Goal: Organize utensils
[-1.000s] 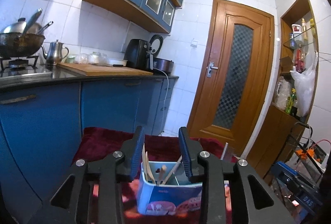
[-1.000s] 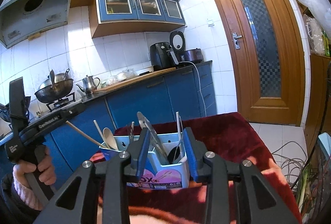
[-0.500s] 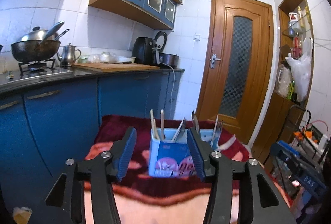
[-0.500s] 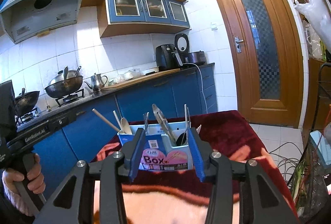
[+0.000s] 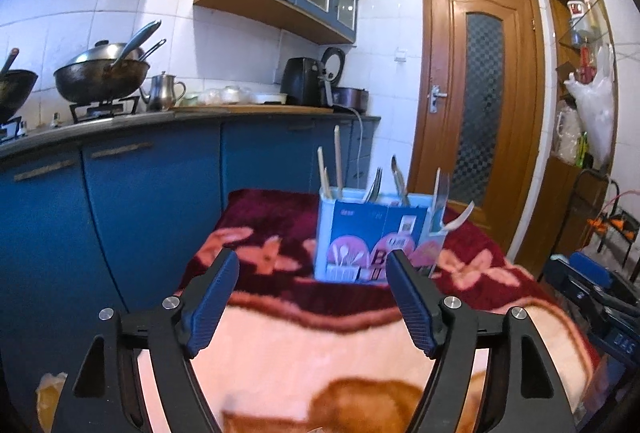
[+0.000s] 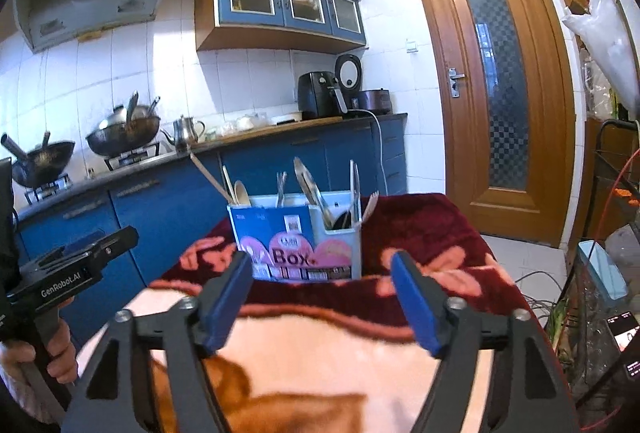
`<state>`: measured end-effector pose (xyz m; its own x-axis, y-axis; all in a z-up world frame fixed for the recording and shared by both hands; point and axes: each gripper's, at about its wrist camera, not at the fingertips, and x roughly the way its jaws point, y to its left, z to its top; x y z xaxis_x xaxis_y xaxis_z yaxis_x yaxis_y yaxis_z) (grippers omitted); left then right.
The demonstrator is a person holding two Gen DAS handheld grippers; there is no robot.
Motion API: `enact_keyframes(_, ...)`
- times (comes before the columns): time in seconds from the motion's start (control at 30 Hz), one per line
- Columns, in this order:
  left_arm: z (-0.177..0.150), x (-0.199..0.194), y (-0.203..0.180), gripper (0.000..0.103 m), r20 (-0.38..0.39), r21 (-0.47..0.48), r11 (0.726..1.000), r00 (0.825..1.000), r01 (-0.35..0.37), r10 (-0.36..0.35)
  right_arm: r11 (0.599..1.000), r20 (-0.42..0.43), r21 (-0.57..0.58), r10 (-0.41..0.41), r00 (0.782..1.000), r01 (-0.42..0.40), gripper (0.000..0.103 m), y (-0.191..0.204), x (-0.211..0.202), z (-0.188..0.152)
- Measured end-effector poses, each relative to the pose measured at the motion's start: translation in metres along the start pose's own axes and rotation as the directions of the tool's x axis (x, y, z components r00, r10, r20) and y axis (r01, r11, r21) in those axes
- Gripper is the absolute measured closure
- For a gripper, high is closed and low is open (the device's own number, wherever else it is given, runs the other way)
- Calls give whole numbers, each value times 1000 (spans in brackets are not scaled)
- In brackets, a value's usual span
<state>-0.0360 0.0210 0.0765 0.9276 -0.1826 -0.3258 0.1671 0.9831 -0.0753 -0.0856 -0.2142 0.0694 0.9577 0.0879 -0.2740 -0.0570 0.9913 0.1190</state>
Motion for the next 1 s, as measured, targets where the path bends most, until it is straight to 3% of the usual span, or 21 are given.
enact_keyframes(0.3, -35, 21, 5, 25, -25, -7, 999, 998, -52, 52, 999, -23, 22, -35, 999, 36, 2, -9, 13, -42)
enact_keyframes(0.6, -56, 32, 3, 25, 0, 16, 995, 995, -101, 101, 995, -17, 12, -102, 995, 102, 1, -20, 26, -62)
enact_keyframes(1.0, -64, 37, -3, 25, 4, 39, 992, 993, -118, 118, 994, 6, 34, -108, 994, 108, 0, -25, 26, -67)
